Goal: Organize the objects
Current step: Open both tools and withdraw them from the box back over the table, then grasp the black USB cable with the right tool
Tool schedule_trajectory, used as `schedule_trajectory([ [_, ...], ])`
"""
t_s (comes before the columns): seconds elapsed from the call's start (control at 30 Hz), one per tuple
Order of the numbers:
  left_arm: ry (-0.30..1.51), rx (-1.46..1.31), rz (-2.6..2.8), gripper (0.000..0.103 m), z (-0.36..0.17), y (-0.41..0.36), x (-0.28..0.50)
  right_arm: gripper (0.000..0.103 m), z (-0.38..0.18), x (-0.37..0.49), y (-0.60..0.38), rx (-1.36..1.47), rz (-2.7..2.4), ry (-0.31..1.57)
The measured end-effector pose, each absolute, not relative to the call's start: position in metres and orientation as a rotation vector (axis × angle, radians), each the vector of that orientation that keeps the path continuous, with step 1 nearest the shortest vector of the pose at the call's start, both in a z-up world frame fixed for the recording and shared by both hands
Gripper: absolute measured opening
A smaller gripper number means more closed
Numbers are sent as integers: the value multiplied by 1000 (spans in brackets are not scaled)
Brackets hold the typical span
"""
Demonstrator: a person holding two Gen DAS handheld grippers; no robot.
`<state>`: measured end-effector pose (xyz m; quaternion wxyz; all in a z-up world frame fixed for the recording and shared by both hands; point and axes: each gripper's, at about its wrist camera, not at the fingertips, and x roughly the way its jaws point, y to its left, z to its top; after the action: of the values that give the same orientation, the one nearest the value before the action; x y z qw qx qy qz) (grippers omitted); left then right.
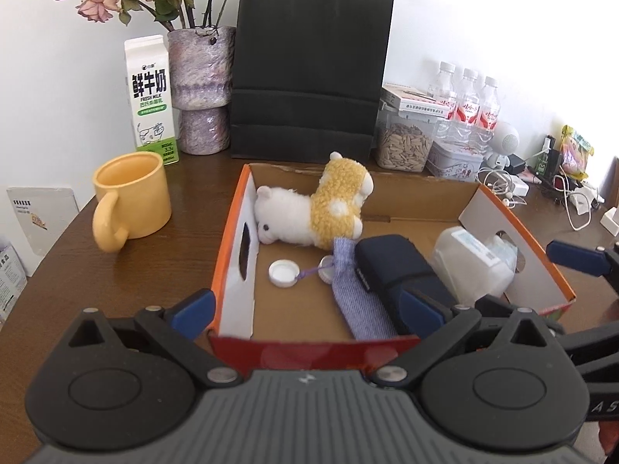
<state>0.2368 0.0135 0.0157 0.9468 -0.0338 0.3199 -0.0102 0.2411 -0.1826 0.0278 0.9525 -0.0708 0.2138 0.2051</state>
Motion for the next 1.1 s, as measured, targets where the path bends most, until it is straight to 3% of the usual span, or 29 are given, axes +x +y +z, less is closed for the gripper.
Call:
schedule_trajectory([
  [1.1, 764, -42, 124, 103, -15, 64, 134, 103, 6, 147, -179, -183, 469, 539],
])
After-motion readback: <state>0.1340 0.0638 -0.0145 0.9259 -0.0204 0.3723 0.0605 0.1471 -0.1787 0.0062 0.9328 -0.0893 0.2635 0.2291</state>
